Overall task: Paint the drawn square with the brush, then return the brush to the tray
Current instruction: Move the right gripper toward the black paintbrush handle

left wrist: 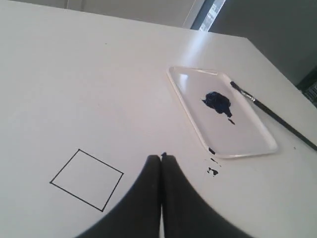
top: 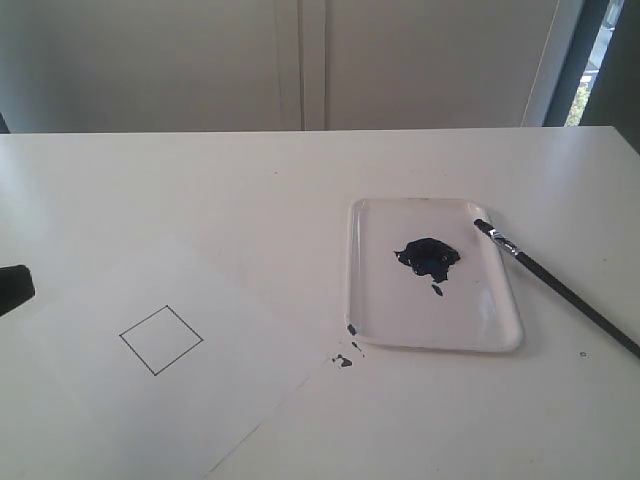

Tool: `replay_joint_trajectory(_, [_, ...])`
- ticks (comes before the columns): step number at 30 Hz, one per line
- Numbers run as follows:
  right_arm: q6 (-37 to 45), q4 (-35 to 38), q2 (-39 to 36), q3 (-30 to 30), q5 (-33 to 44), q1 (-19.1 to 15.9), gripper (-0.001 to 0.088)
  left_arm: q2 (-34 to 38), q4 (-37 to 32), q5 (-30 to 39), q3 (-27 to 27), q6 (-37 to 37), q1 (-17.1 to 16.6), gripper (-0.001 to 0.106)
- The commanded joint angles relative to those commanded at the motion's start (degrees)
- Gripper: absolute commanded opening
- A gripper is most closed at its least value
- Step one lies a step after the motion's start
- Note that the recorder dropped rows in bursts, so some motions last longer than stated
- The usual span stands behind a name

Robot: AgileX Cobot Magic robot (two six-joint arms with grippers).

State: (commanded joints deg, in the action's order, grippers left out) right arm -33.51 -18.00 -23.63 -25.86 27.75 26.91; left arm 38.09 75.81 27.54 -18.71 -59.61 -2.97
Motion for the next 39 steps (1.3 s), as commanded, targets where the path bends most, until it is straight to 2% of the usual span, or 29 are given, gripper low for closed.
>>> replay_joint_trajectory(6, [-11.42, -1.05, -6.42, 0.0, -8.84, 0.0, 0.0282, 0.68, 0.3, 1.74, 0.0, -0.8, 0.0, 0.0])
replay_joint_trajectory(10, [-24.91, -3.16, -12.7, 0.0, -15.46, -0.66, 0.0282, 0.68, 0.3, 3.02, 0.0, -2.15, 0.0, 0.0])
replay_joint_trajectory(12, [-35.68, -3.56, -16.4, 0.0, -20.14, -3.09, 0.0282, 0.68, 0.3, 3.05, 0.0, -2.25, 0.0, 0.0])
replay_joint_trajectory(14, [-44.44, -3.56, -19.34, 0.0, -20.81, -5.96, 0.0281, 0.68, 0.3, 3.26, 0.0, -2.23, 0.0, 0.0])
replay_joint_trajectory(16, [-53.65, -3.56, -22.6, 0.0, -21.76, -8.79, 0.0242, 0.68, 0.3, 3.49, 0.0, -2.28, 0.0, 0.0])
replay_joint_trajectory(20, [-62.83, -3.45, -28.86, 0.0, -26.09, -12.24, 0.0183, 0.68, 1.42, 3.49, 0.0, -3.79, 0.0, 0.0])
replay_joint_trajectory(24, [-63.1, -3.45, -33.13, 0.0, -28.07, -13.62, 0.0183, 0.68, 1.42, 3.49, 0.0, -3.79, 0.0, 0.0])
replay_joint_trajectory(27, [-55.33, -5.03, -36.73, 0.0, -28.46, -14.28, 0.0183, 0.68, 1.42, 3.62, 0.0, -3.81, 0.0, 0.0])
replay_joint_trajectory(32, [-23.1, -11.84, -41.81, -1.57, -28.19, -14.86, 0.0182, 0.68, 1.67, 4.04, 0.0, -3.81, 0.0, 0.0])
replay_joint_trajectory(39, [13.52, -13.48, -47.7, -7.34, -15.31, -14.86, 0.0183, 0.68, 1.67, 4.11, 0.0, -3.81, 0.0, 0.0])
